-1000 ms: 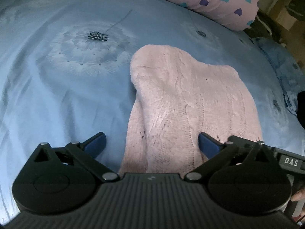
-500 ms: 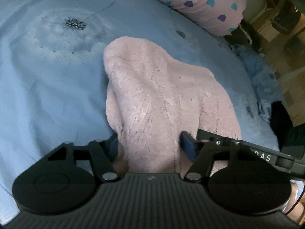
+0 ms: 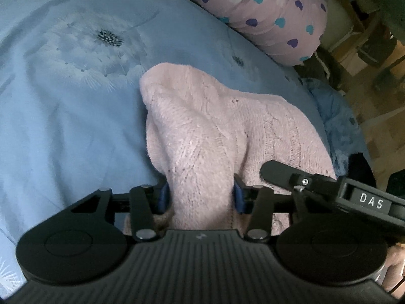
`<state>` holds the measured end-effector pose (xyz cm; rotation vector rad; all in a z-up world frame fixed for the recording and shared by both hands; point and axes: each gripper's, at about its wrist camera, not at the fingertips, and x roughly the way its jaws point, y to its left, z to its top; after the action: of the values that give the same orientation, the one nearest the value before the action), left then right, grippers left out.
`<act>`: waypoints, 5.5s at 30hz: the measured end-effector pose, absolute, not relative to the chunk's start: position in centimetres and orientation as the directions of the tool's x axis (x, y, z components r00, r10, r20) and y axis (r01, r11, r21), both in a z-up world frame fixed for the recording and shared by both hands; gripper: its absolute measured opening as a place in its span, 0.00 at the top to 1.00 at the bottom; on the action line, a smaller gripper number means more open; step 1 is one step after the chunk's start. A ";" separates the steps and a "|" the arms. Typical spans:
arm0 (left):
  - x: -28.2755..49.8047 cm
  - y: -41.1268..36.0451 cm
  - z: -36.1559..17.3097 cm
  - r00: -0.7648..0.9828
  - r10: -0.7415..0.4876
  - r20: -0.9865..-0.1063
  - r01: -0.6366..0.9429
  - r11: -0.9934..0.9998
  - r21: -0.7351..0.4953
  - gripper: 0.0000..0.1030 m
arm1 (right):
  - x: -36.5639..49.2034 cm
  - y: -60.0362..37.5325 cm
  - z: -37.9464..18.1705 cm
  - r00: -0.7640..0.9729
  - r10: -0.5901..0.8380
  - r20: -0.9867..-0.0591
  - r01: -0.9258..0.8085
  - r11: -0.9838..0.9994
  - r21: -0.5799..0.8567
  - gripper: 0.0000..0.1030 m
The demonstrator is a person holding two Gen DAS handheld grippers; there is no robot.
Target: Fold small clothes
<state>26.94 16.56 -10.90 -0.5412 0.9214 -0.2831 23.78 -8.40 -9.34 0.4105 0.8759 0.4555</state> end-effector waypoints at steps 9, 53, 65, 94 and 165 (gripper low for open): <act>26.0 16.4 -9.0 0.588 -0.458 -0.666 -0.007 0.821 -0.571 0.49 | 23.7 -8.6 -7.6 0.549 0.555 -0.625 -0.191 0.811 0.553 0.55; 14.2 -6.3 -5.8 0.500 -0.352 -0.791 0.260 0.933 -0.250 0.47 | 9.4 -28.5 -9.7 0.625 0.295 -0.722 0.071 0.900 0.430 0.40; 12.9 -4.8 -7.9 0.497 -0.205 -0.843 0.160 0.977 -0.144 0.47 | 3.9 -29.5 -9.7 0.681 0.192 -0.707 0.146 0.910 0.388 0.72; 5.3 -6.9 -1.8 0.529 -0.134 -0.838 0.175 0.983 -0.047 0.06 | -1.7 -26.5 -6.0 0.717 0.135 -0.683 0.127 0.939 0.319 0.33; 4.7 -9.2 -5.0 0.491 -0.068 -0.869 0.184 0.983 0.027 0.03 | -3.1 -25.9 -8.3 0.722 0.089 -0.686 0.115 0.962 0.246 0.27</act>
<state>4.75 -9.21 -4.99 0.1216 1.0473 -0.1536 -3.11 -25.91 -8.30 0.2814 0.7663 -0.0141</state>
